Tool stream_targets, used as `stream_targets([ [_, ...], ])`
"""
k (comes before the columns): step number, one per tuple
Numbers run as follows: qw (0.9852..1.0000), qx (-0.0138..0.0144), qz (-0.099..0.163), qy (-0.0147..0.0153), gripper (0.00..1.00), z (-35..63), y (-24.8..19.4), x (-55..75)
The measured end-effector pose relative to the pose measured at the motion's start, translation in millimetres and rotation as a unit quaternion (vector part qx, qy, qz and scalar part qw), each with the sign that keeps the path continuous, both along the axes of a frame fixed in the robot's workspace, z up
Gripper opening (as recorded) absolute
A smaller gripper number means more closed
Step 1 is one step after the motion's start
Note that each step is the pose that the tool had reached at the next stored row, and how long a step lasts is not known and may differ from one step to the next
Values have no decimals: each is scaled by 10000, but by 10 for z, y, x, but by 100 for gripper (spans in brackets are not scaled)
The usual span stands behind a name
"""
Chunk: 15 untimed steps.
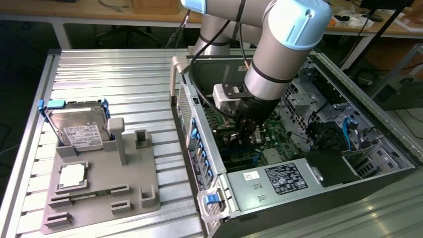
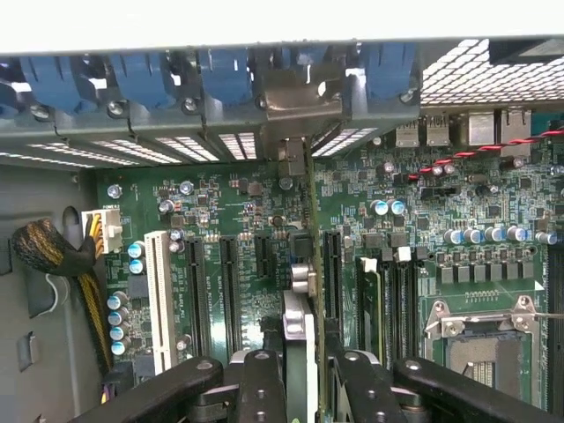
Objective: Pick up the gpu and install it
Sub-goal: 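Insert the gpu into the slot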
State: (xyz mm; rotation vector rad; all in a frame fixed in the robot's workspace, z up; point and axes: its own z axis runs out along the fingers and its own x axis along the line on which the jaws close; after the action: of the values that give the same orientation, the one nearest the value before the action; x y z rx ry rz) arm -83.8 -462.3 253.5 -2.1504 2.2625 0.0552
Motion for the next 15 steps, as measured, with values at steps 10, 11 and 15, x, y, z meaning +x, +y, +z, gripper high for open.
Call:
stream_targets([
  [10,10000,-2,0,1,27,2,0,0],
  [11,10000,-2,0,1,27,2,3,0],
  [15,10000,-3,0,1,27,-12,14,0],
])
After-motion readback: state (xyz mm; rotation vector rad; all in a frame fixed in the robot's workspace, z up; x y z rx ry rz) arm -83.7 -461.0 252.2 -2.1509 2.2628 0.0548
